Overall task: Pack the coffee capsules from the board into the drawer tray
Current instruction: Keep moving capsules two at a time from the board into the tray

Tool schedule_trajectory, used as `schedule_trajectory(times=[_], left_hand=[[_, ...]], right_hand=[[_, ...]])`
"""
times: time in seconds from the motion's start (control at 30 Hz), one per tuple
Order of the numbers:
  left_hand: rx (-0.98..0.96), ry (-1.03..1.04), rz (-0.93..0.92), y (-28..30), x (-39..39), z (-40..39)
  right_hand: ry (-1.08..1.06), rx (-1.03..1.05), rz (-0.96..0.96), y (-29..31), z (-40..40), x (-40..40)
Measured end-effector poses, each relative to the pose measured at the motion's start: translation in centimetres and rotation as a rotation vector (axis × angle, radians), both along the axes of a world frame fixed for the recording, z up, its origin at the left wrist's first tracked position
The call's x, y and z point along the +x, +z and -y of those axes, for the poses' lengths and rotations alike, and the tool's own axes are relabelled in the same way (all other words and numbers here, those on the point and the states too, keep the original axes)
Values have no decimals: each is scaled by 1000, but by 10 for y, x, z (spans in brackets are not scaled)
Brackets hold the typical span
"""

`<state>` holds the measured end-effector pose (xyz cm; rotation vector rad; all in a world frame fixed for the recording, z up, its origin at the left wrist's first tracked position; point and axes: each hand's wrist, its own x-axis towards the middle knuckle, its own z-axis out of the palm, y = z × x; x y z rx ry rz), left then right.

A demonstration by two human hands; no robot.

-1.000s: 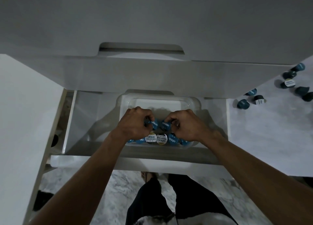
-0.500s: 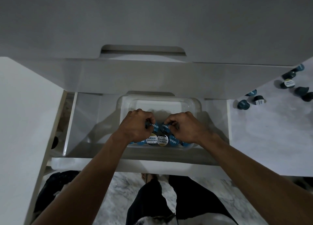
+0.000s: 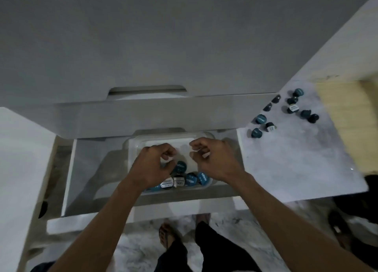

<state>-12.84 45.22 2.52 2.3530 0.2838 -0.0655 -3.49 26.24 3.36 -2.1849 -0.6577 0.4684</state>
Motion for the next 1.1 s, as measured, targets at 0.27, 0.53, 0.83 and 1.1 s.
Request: schedule_trajectory(times=[0.27, 0.53, 0.83, 1.1], left_hand=[[-88, -166, 212, 49, 30, 73], [-110, -221, 281, 80, 66, 186], [-88, 101, 122, 41, 113, 306], [-41, 410, -108, -9, 144, 315]], right_hand=[[-287, 184, 78, 48, 73, -17], [-508, 156, 115, 56, 203, 0], [-416, 82, 137, 27, 329, 68], [-178, -4, 199, -9, 319, 142]])
